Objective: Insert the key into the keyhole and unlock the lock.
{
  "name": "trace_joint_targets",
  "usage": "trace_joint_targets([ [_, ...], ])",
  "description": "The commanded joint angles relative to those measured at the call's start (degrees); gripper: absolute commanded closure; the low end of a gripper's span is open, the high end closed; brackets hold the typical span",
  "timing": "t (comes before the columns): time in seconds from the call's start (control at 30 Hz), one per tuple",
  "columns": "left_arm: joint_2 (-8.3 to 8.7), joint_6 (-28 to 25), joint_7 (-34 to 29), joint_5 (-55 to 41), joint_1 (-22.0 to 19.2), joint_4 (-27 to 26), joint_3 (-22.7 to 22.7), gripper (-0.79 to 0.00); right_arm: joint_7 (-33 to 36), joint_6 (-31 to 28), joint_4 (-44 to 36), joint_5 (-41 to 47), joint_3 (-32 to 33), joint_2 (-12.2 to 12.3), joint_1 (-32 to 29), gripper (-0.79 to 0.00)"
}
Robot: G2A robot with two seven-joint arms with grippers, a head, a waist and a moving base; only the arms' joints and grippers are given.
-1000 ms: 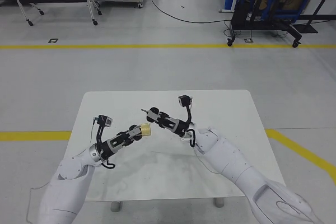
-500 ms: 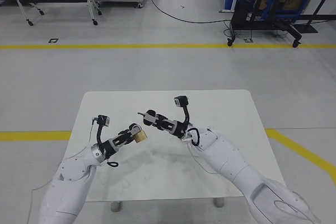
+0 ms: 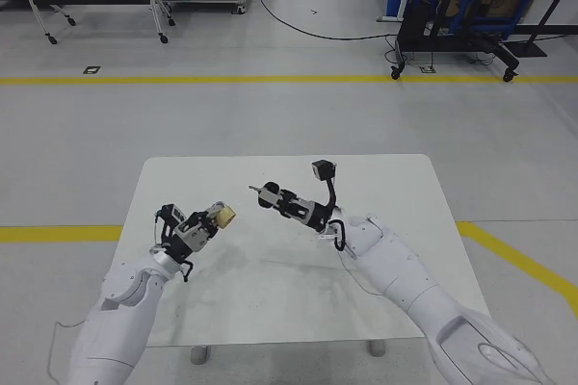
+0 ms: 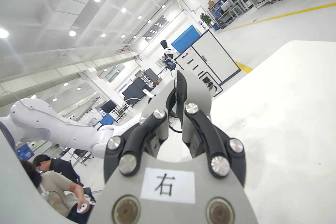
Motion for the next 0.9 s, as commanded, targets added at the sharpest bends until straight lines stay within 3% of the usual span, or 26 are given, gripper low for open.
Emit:
trace_joint_targets([
  [0.0,-0.08,1.03,0.62,-0.33,-0.54,0.37,0.26,0.0,-1.95,2.15,-2.48,-4.9,1.31,0.6,-1.22,0.0],
  [0.13,-0.18,0.93,1.21,0.17,-0.96,0.31,0.76,0.0,-3.01,6.47,-7.07,-8.86,3.04,1.52,-4.06,0.0],
  [0.37,-0.18,0.93,1.21,0.17,-0.96,0.31,0.76,0.0,-3.01,6.47,-7.07,-8.86,3.04,1.52,-4.06,0.0],
  [0.43,-0.52,1.44,2.72,-3.66,-0.36,0.02,0.87,0.0,-3.01,6.47,-7.07,-8.86,3.04,1.52,-4.06,0.0],
  [0.67,-2.16,-6.7,13.22,-8.19,0.28,-1.65,3.04,0.0,-3.79,13.4,-12.96,-15.53,3.83,2.03,-6.35,0.0],
  [0.87,-2.75,-13.03,17.74,1.15,-0.33,-2.17,5.73,0.0,-0.83,18.2,-18.0,-18.15,4.43,2.63,-8.4,0.0],
])
